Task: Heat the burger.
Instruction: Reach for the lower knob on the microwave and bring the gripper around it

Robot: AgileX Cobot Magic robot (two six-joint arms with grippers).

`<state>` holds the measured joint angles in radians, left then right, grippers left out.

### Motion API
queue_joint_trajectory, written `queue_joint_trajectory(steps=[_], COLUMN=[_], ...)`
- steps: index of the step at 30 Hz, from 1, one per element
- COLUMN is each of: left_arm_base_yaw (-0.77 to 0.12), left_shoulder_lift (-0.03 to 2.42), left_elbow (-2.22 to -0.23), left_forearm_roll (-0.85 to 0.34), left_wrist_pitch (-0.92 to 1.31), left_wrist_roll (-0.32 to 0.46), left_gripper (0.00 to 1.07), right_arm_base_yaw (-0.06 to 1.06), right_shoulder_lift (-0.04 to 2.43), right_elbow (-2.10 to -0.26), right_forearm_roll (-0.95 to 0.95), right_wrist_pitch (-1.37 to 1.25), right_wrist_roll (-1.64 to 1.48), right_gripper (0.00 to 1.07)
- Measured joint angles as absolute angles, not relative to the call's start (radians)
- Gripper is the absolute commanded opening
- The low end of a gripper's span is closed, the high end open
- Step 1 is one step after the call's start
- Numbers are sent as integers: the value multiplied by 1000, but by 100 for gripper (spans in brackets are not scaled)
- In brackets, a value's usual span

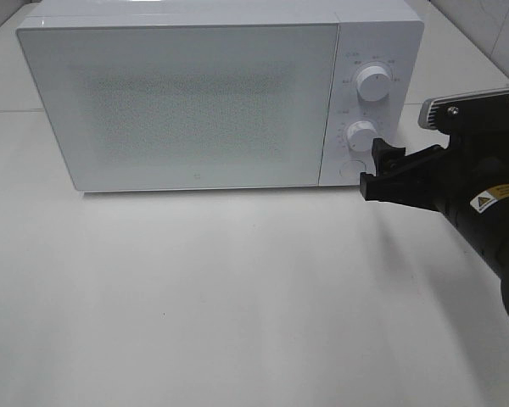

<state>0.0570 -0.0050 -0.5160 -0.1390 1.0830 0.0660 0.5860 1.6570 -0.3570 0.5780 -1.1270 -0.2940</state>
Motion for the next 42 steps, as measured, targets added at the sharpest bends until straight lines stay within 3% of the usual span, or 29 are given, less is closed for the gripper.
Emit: queue_joint_trajectory(steps=[17, 42], left_arm_base_yaw=[57, 57], left_shoulder_lift=[-5, -5], left_elbow=[-516, -516], left_forearm_roll=[-139, -139], left_wrist_pitch=[1083, 1083], left_wrist_roll=[66, 66], left_gripper=[100, 100], right_arm_base_yaw=[586, 586], right_shoulder_lift=[1799, 1906], right_elbow=[-369, -560], right_forearm_roll=[574, 570], right_wrist_pitch=[-1200, -1206], right_wrist_roll=[-189, -209], right_gripper=[76, 76])
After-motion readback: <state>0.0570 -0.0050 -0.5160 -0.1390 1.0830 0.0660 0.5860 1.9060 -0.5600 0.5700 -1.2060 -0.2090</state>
